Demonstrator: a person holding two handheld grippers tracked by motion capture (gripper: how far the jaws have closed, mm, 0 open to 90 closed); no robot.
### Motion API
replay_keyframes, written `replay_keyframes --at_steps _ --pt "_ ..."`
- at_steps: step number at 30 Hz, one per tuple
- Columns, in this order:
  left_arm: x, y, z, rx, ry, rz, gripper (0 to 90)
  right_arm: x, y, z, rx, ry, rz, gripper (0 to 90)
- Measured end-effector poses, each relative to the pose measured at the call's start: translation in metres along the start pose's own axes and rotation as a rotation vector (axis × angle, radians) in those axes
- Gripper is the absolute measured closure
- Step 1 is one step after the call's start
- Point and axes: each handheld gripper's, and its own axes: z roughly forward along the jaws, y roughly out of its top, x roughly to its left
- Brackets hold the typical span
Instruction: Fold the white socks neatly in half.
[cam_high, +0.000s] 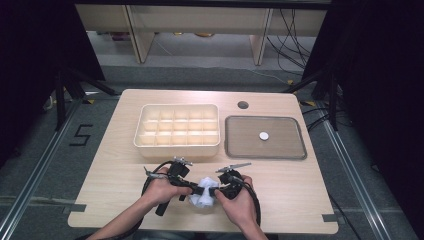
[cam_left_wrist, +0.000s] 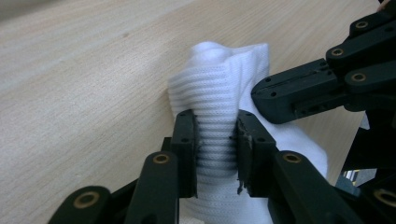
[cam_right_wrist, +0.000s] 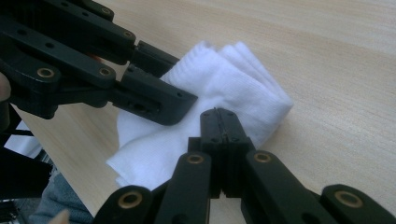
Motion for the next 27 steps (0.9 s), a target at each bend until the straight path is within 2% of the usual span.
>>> replay_keyframes --at_steps 1,3,5,7,9,10,11,12,13,14,16,17,18,20,21,22,24,25,27 --pt "-0.001 0.000 0.000 -0.001 0.002 0.006 72.3 0.001 -0.001 0.000 -0.004 0.005 0.016 90.0" --pt "0.000 -0.001 0.000 -0.008 -0.006 0.021 73.4 0.001 -0.001 0.000 -0.003 0.008 0.015 90.0" --pt "-0.002 -0.001 0.000 -0.013 0.006 0.033 73.9 0.001 -0.001 0.000 -0.007 -0.001 0.013 90.0" --pt "-0.003 -0.003 -0.001 -0.024 0.013 0.035 74.8 0.001 -0.001 -0.001 -0.009 0.003 0.005 88.5" --pt "-0.003 -0.004 -0.001 -0.034 0.008 0.043 75.5 0.002 -0.001 -0.004 -0.004 -0.004 0.019 86.2" --pt "-0.004 -0.005 -0.001 -0.038 0.005 0.033 75.7 0.002 -0.001 -0.005 -0.010 -0.005 0.016 85.2" --pt "-0.004 -0.006 -0.001 -0.040 0.000 0.034 75.9 0.003 -0.001 -0.008 -0.020 0.006 0.020 84.5" --pt "-0.004 -0.006 -0.002 -0.038 0.000 0.035 76.1 0.003 -0.001 -0.014 -0.033 -0.018 0.028 83.2" --pt "-0.005 -0.006 -0.002 -0.036 -0.001 0.042 76.2 0.003 -0.001 -0.017 -0.046 -0.021 0.025 82.5" --pt "-0.006 -0.007 -0.002 -0.041 -0.001 0.042 76.3 0.001 -0.001 -0.020 -0.069 -0.008 0.019 81.7" --pt "-0.007 -0.008 -0.004 -0.042 -0.002 0.058 76.4 -0.001 -0.001 -0.027 -0.070 -0.037 0.039 80.1" --pt "-0.007 -0.009 -0.004 -0.060 -0.012 0.055 76.5 -0.004 -0.002 -0.029 -0.099 -0.032 0.016 79.6" --pt "-0.008 -0.009 -0.006 -0.057 -0.004 0.060 76.5 -0.004 -0.002 -0.029 -0.099 -0.032 0.016 79.6" --pt "-0.009 -0.010 -0.009 -0.060 0.008 0.067 76.6 -0.009 -0.003 -0.036 -0.117 -0.037 0.041 79.4" --pt "-0.008 -0.010 -0.009 -0.077 -0.016 0.069 76.6 -0.009 -0.003 -0.036 -0.117 -0.037 0.041 79.4" --pt "-0.009 -0.011 -0.010 -0.094 -0.004 0.064 76.6 -0.013 -0.004 -0.040 -0.133 -0.052 0.038 79.0" --pt "-0.010 -0.010 -0.016 -0.090 0.009 0.070 76.6 -0.015 -0.005 -0.042 -0.133 -0.052 0.046 78.7" --pt "-0.009 -0.010 -0.017 -0.110 -0.015 0.070 76.6 -0.014 -0.006 -0.045 -0.142 -0.053 0.101 77.6" --pt "-0.010 -0.010 -0.022 -0.127 -0.003 0.075 76.6 -0.017 -0.007 -0.046 -0.156 -0.052 0.093 77.2"
